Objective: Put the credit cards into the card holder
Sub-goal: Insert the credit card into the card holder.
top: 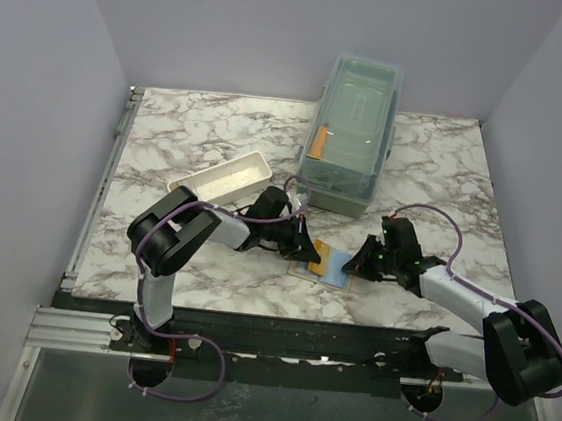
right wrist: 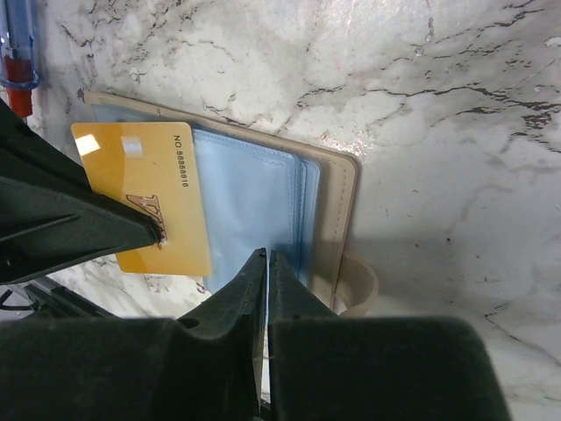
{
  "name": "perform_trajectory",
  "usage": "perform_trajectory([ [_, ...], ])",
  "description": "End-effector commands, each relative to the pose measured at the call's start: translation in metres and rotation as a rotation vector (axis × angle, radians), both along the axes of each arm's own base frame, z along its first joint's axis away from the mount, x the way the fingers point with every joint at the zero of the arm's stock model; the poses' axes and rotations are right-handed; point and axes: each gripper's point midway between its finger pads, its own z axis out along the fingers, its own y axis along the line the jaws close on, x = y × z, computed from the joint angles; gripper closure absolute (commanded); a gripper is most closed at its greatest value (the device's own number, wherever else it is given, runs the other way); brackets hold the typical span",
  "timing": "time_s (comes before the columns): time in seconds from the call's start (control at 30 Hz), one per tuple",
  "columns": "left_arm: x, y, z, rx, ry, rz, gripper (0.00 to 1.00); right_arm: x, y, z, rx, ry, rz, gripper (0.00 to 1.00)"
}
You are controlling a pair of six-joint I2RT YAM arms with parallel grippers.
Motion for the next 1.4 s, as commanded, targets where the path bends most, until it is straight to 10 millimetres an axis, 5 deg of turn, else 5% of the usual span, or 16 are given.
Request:
perform_trajectory([
  [0.0,-0.006,-0.006,-0.008,0.01,0.006,-0.041,1.0,-0.011,-0.009,-0.014,-0.056,0.049,0.008,0.92],
  [0.67,-0.03,0.003,-0.013,0.005,0.132,-0.054,1.0,-0.01,-0.009,-0.015,-0.057,0.048,0.003,0.92],
  [1.37,-0.033,0.013,-0.018,0.044,0.215,-0.028,1.0,-0.01,-0.009,-0.02,-0.063,0.059,0.006,0.92],
])
